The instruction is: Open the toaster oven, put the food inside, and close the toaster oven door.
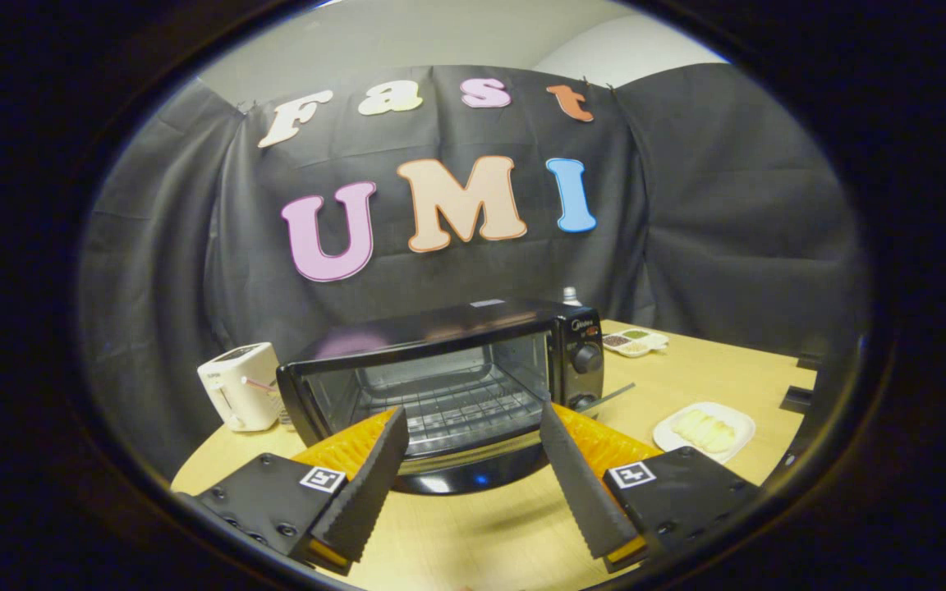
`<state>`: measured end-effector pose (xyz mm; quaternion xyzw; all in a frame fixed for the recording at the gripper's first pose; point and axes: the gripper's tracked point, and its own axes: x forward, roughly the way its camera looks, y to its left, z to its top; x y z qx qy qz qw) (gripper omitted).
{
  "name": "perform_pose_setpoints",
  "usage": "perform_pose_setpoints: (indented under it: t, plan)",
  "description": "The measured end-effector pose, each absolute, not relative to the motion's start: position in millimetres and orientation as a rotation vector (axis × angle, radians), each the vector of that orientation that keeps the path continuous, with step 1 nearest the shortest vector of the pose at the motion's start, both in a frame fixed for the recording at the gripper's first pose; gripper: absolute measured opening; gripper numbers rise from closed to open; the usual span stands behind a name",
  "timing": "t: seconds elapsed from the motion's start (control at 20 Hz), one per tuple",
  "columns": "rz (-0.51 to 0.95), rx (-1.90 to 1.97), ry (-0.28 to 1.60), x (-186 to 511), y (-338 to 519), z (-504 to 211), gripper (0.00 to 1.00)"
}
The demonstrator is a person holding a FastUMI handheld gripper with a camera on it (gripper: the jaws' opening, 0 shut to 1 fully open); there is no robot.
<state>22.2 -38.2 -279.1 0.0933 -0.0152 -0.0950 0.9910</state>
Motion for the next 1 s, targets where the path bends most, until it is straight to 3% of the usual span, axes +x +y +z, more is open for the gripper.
perform_pose_setpoints:
  t: [1.0]
  plan:
    - [-0.292,0.164,0.182,-12,-54,-371,1.00]
